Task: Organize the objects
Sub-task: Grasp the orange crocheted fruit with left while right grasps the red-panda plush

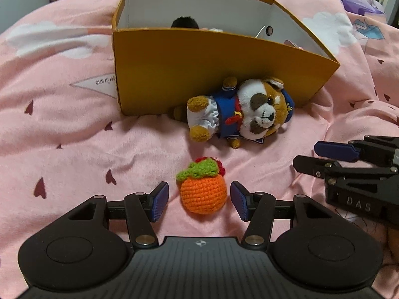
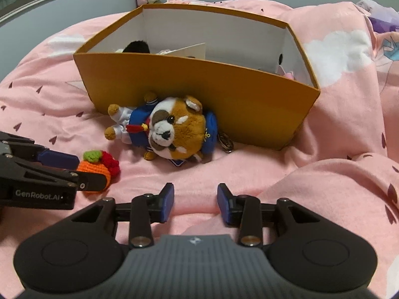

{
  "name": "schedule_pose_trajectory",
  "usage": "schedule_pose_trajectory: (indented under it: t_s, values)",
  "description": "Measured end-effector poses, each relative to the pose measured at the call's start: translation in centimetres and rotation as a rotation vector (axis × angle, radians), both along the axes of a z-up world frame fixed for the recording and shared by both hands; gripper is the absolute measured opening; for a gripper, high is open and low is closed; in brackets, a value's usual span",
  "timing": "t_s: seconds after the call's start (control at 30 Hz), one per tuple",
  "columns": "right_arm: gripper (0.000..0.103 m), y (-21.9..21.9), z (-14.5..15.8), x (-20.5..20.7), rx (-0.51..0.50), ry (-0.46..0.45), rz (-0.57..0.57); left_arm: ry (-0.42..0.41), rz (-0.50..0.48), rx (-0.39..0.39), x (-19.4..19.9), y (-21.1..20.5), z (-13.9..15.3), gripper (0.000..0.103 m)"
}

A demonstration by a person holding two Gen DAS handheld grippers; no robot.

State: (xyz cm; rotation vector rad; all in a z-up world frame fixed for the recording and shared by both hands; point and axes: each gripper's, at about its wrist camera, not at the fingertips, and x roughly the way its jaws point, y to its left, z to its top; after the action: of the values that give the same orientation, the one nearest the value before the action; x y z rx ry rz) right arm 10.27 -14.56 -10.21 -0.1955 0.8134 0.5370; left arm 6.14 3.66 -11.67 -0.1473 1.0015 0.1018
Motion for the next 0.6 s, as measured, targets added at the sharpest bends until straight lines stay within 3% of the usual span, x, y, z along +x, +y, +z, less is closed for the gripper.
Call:
schedule_pose_trajectory:
  t_s: [0.17,0.33,0.5,0.6]
  values:
    - [0.045,0.4,-0.3,0.0,-0.021,-0.003,0.01,0.012,-0.006,-0.026,0.3,0.1,-0.6,0.048]
    - [0.045,0.3,-0.3,0.0,-0.022,0.003,0.008,0.0,-0.008,-0.022,0.1,0.0,-0.4,0.047]
    - [0.054,0.3,1.0,-0.1,0.016,-0.006,0.013,-0.081,0.022,-0.03,-0.6,0.5,1.4,0.047]
    - [0.054,0.0,1.8,1.1,0.124,0.101,-0.02,-0.122,0.055,-0.016,-0.8,1.0,2.7,0.047]
